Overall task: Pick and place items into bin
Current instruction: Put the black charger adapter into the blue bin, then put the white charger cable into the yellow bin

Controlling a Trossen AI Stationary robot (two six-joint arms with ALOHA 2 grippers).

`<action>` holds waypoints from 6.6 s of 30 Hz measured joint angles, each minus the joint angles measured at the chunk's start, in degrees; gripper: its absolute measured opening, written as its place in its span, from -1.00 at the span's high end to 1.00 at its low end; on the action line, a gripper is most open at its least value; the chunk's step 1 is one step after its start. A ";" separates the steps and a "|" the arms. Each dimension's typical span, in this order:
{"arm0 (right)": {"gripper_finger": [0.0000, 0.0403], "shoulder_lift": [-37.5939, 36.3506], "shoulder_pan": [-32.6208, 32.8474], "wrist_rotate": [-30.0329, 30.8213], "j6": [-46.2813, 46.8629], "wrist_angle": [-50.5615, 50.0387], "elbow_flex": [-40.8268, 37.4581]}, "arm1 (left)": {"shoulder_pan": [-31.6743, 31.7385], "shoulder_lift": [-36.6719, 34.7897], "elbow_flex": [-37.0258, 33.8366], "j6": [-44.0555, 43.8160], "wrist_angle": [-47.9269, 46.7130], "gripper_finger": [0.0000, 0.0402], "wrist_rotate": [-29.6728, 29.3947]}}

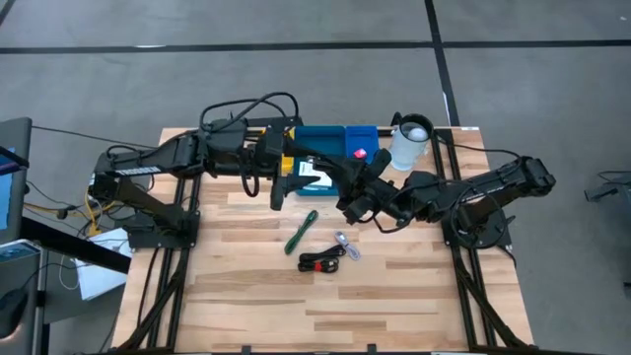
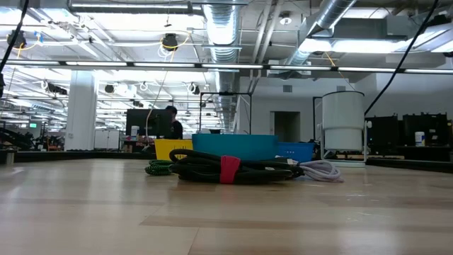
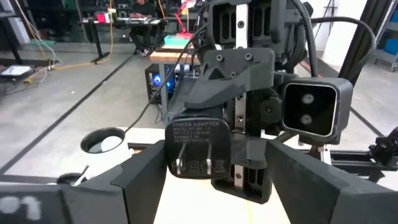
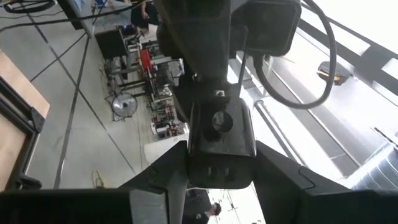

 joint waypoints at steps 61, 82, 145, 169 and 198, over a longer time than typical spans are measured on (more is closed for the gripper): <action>0.30 9.54 -44.13 -18.38 60.94 -63.38 -0.02 | -0.26 -4.64 -0.04 -1.53 -10.96 -0.30 -0.62; 0.10 21.13 -45.75 -12.53 59.56 -61.23 0.00 | -0.26 -4.64 -0.04 -2.80 -12.83 -0.30 -0.62; 0.27 -7.56 2.29 -10.52 118.31 -39.05 -30.58 | 0.81 -49.80 -74.26 -10.86 33.96 -0.30 -14.21; -0.08 10.69 11.70 -12.05 133.46 -25.79 -34.32 | 0.81 -49.89 -76.70 -4.86 34.15 -0.30 -14.41; 0.87 13.51 9.38 -17.47 128.80 -25.79 -34.27 | 0.79 -49.86 -76.70 -5.44 31.30 -0.30 -14.41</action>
